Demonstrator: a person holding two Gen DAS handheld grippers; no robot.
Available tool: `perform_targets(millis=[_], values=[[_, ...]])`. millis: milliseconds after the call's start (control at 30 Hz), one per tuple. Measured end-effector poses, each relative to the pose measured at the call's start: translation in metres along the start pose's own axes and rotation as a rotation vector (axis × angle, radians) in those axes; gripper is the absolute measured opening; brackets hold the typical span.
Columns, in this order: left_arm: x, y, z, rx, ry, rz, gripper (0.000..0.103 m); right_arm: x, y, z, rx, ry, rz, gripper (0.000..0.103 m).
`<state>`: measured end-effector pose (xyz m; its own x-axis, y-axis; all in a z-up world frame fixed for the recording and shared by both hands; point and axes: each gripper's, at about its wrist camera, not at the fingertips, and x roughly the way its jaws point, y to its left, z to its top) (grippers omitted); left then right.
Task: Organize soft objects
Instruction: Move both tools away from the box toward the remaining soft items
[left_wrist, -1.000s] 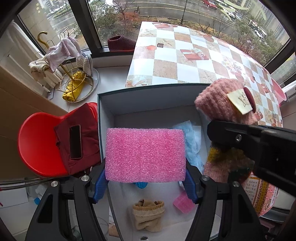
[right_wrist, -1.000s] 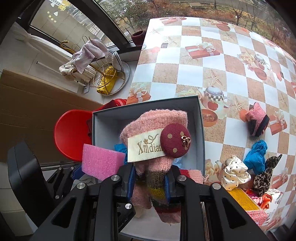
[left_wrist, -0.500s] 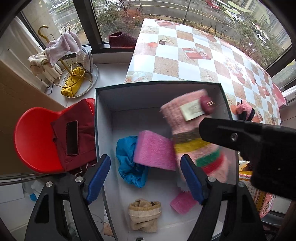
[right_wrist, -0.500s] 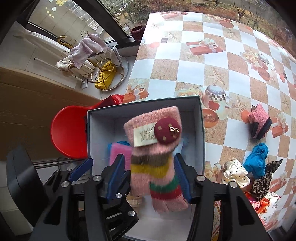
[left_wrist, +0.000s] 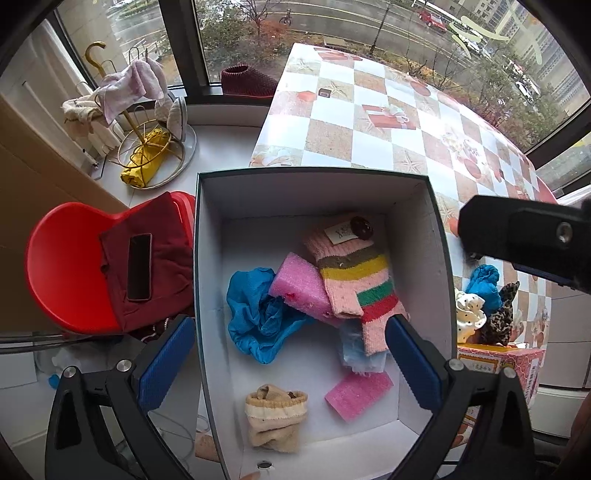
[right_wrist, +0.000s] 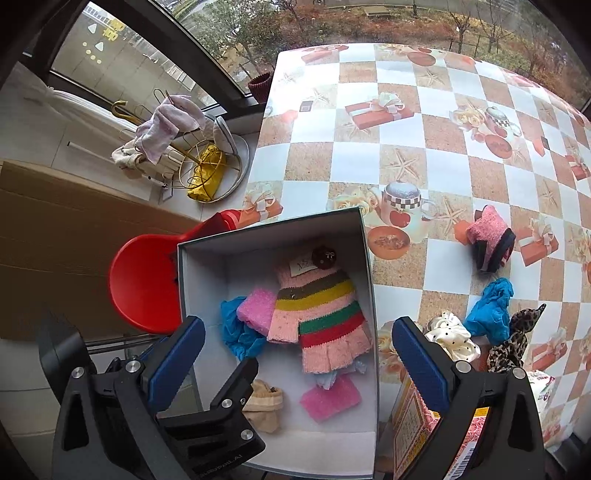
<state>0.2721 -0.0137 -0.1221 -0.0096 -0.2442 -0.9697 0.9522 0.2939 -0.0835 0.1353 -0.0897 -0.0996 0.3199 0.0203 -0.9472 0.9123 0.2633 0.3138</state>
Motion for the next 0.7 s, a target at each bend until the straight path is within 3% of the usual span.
perform_targets(millis=[700], values=[[-0.034,-0.030,-0.020,0.065,-0.019,0.003,0.103,-0.056,-0.022,-0.031,0.045,-0.061,0.042,0.102]])
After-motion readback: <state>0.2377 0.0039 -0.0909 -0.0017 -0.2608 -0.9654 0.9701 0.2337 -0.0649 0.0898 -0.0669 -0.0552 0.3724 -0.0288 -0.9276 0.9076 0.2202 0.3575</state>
